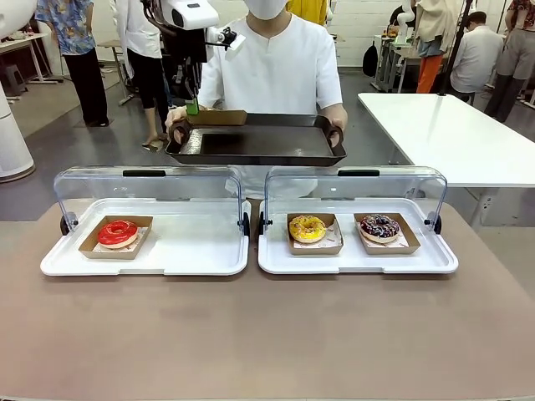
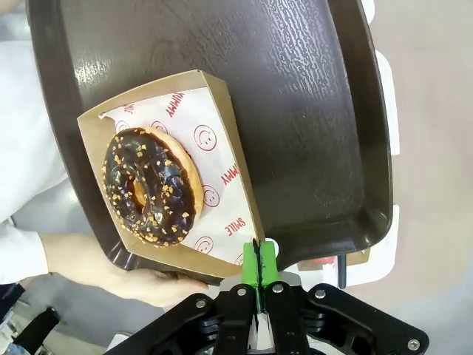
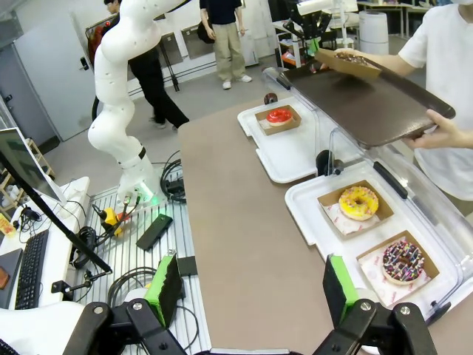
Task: Provide the desired donut to the person.
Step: Place the picked Paper togo box onto the Handle tray extended by the person.
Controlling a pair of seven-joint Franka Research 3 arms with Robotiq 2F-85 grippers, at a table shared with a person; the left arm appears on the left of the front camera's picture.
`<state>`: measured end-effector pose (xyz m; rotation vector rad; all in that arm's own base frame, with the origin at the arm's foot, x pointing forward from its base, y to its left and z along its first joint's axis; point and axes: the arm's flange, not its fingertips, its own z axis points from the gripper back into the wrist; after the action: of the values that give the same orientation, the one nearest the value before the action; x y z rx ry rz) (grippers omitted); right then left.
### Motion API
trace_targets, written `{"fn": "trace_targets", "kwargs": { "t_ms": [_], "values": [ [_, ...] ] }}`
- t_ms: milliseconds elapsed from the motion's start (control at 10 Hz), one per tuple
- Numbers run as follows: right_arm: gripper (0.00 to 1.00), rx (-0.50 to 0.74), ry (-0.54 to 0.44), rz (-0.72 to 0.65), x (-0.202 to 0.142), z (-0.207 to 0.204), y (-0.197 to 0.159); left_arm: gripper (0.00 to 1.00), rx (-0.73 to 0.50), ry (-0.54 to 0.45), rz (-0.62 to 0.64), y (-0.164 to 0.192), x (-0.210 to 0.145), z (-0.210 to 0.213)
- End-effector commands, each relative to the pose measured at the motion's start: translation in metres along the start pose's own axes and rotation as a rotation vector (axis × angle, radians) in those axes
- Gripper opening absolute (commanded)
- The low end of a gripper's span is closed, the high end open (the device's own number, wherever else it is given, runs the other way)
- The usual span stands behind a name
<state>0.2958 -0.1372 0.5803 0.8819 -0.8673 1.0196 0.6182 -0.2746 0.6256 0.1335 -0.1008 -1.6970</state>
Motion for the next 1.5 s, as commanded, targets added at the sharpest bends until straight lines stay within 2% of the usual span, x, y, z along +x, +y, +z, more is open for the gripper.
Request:
{"fn": "trace_targets", "kwargs": {
  "t_ms": [0,500,600,700,800,1000,1100,1300,1400],
  "values": [
    [1.0,0.006,-0.01,0.005,0.0,0.0,-0.001,0.01,-0.033,-0.001,0.006,0.012,0.006,0.003],
    [1.0,0.006,-0.01,0.005,0.0,0.0,-0.001,0.01,-0.095,-0.038,-0.003,0.015,0.006,-0.007],
    [1.0,0.006,-0.01,0.005,0.0,0.0,-0.001,0.55,-0.099,-0.043,-0.011,0.017,0.006,-0.007],
    [1.0,0.006,-0.01,0.005,0.0,0.0,-0.001,0.59,-0.101,-0.049,-0.008,0.015,0.006,-0.007],
    [1.0,0.006,-0.01,0.005,0.0,0.0,-0.001,1.0,-0.102,-0.049,-0.006,0.014,0.006,-0.007],
    [1.0,0.006,-0.01,0.005,0.0,0.0,-0.001,1.0,-0.111,-0.046,-0.007,0.016,0.005,-0.007],
    [1.0,0.006,-0.01,0.005,0.0,0.0,-0.001,0.82,-0.117,-0.05,-0.001,0.015,0.005,-0.007],
    [1.0,0.006,-0.01,0.005,0.0,0.0,-0.001,1.0,-0.127,-0.056,0.004,0.015,0.004,-0.006],
    [1.0,0.006,-0.01,0.005,0.0,0.0,-0.001,1.0,-0.13,-0.054,0.0,0.016,0.004,-0.006]
  ]
}}
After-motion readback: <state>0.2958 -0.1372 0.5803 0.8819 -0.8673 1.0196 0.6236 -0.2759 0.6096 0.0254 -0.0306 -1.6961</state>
